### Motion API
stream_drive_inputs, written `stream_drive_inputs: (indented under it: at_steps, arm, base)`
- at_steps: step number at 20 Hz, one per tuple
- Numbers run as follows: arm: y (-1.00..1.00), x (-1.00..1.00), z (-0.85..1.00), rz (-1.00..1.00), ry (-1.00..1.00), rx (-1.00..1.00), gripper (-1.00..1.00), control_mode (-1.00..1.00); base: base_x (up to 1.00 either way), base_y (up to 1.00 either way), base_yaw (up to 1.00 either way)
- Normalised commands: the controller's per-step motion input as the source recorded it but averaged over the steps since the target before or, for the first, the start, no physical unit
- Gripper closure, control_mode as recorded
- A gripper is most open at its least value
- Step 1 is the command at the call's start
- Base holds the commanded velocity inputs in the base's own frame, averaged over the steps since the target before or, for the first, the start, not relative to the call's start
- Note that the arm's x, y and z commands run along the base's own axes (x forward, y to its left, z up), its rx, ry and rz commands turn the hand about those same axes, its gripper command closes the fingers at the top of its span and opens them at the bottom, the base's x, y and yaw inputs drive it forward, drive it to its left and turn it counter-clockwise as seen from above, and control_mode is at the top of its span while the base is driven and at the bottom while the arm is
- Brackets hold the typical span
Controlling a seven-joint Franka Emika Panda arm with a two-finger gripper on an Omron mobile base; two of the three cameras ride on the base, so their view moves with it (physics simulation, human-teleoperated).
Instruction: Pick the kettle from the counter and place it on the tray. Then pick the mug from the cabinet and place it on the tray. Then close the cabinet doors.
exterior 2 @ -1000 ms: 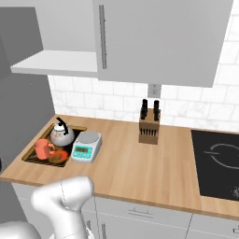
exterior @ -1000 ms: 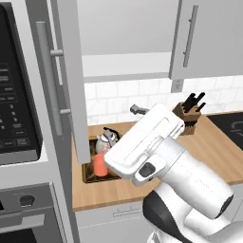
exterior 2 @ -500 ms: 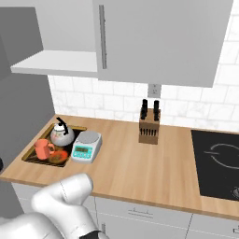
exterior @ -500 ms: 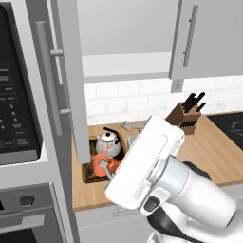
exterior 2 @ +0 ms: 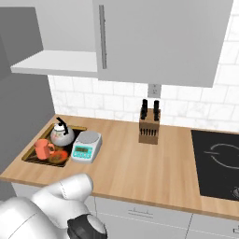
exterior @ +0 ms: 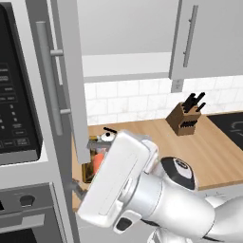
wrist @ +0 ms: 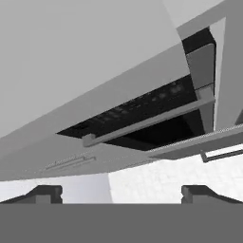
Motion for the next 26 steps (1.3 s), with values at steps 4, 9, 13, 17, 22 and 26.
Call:
stream_drive_inputs:
  at_steps: [4, 9, 13, 17, 22, 26]
  arm:
    - [0.48, 0.08, -0.18, -0.28, -0.10, -0.08, -1.00, -1.00]
    - [0.11, 0.23, -0.29, -0.41, 0.00, -0.03, -1.00, -1.00]
    - [0.00, 0.34, -0.35, -0.50, 0.00, 0.00, -1.00, -1.00]
    - [0.00, 0.42, -0.28, -0.56, 0.00, 0.00, -1.00, -1.00]
    - [-0.19, 0.53, -0.14, -0.50, 0.02, 0.00, -1.00, -1.00]
    - [-0.67, 0.63, -0.09, -0.37, 0.11, 0.03, -1.00, -1.00]
  base:
    - [0.00, 0.00, 0.00]
    - [0.00, 0.00, 0.00]
    - [0.00, 0.00, 0.00]
    - [0.00, 0.00, 0.00]
    - [0.00, 0.00, 0.00]
    - [0.00, 0.00, 0.00]
